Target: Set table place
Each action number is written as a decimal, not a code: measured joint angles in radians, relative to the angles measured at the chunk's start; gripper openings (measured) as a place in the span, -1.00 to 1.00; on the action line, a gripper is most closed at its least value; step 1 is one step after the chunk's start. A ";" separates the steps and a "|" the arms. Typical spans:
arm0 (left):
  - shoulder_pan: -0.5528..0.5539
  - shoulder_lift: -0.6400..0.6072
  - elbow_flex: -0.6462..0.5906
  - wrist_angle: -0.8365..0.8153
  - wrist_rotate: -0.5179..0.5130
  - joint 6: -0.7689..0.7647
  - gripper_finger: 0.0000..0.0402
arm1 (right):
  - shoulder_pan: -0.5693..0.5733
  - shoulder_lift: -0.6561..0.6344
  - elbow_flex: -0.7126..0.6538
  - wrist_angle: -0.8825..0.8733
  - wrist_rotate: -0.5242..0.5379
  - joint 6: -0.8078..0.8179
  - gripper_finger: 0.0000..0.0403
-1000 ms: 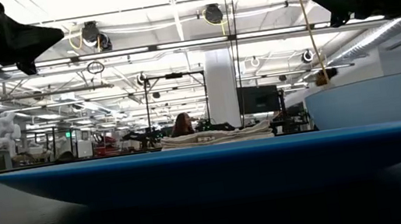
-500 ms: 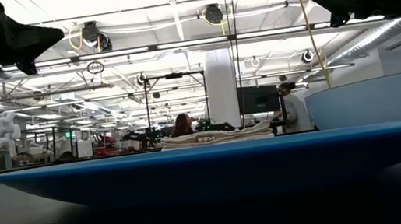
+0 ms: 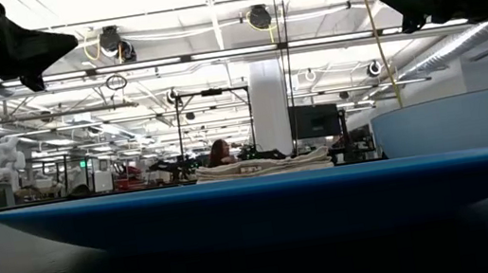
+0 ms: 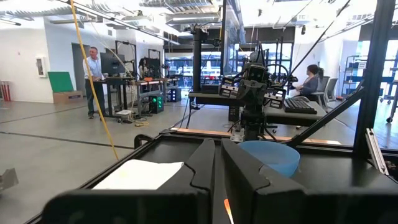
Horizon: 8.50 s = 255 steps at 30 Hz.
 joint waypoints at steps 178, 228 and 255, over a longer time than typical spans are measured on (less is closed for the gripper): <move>0.000 0.000 0.001 0.236 -0.049 -0.029 -0.85 | 0.000 0.539 0.533 -1.445 0.134 0.665 -0.75; 0.000 0.000 0.001 0.231 -0.052 -0.018 -0.85 | 0.184 0.931 1.086 -1.350 0.055 0.538 -1.00; 0.000 0.000 0.000 0.215 -0.052 -0.019 -0.85 | 0.296 1.337 1.422 -1.343 0.055 0.424 -1.00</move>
